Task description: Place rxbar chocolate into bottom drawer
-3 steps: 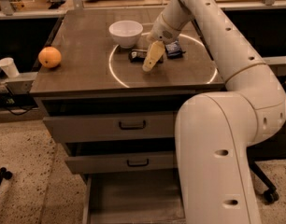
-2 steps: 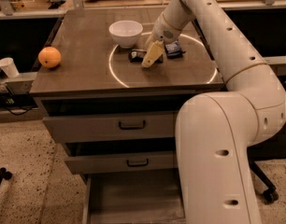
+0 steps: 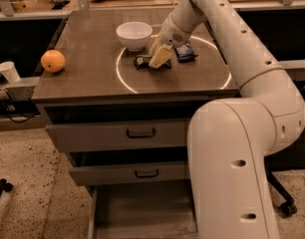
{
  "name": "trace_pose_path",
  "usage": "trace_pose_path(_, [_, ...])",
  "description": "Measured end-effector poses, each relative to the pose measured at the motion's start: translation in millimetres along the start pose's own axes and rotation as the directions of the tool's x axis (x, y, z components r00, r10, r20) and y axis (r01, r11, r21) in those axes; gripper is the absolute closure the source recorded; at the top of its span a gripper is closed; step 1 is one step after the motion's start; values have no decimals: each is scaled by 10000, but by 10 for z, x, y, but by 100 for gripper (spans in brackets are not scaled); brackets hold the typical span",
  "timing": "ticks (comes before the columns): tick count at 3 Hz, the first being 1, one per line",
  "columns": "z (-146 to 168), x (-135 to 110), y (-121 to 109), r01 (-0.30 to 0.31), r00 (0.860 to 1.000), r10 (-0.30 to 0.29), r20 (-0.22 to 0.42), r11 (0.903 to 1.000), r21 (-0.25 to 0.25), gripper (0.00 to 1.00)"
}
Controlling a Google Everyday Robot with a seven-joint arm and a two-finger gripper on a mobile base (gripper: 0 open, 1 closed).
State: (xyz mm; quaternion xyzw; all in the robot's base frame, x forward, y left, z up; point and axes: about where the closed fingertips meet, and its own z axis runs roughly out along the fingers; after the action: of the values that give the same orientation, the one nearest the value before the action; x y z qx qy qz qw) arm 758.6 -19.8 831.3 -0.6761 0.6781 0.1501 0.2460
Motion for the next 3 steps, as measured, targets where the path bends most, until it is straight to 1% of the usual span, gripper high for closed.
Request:
trace_pose_path(1, [-158, -168, 127, 1094, 9907, -1106, 791, 9938, 202, 100])
trace_pose_path(2, [-500, -430, 481, 2248, 9648, -2321, 1239, 9719, 703, 100])
trace_pose_path(3, [-702, -382, 898, 2307, 9595, -2429, 1427, 9682, 967, 100])
